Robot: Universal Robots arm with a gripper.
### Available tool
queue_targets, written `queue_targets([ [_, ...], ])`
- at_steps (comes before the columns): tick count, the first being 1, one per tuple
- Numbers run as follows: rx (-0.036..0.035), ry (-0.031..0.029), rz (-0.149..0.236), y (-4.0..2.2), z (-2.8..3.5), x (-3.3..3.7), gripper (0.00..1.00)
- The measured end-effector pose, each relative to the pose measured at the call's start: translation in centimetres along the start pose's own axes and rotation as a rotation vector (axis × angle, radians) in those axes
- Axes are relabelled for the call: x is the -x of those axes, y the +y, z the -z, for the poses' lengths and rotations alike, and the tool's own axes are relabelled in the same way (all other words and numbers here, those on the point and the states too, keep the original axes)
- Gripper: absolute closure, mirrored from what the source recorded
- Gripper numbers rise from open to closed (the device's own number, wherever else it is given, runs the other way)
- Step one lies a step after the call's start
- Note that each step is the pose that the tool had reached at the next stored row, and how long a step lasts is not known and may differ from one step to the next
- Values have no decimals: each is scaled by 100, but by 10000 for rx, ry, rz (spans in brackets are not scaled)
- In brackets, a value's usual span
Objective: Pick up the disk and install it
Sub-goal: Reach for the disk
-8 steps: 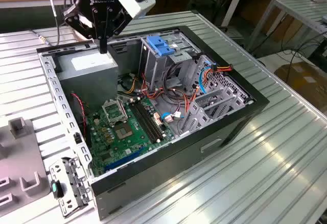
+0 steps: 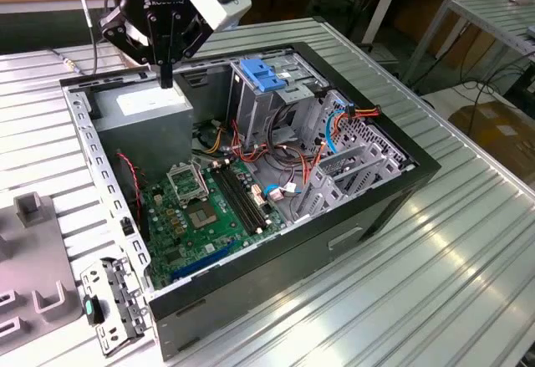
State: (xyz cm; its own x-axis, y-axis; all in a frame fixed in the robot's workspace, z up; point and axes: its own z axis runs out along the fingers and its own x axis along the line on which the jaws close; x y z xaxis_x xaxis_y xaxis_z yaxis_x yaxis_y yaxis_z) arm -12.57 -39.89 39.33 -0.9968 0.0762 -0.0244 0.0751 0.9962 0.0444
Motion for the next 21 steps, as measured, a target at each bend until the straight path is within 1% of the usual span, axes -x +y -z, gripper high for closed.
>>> queue_targets([
  [10,0,0,0,-4,1,-53,89],
  [21,0,0,0,-6,2,-85,89],
])
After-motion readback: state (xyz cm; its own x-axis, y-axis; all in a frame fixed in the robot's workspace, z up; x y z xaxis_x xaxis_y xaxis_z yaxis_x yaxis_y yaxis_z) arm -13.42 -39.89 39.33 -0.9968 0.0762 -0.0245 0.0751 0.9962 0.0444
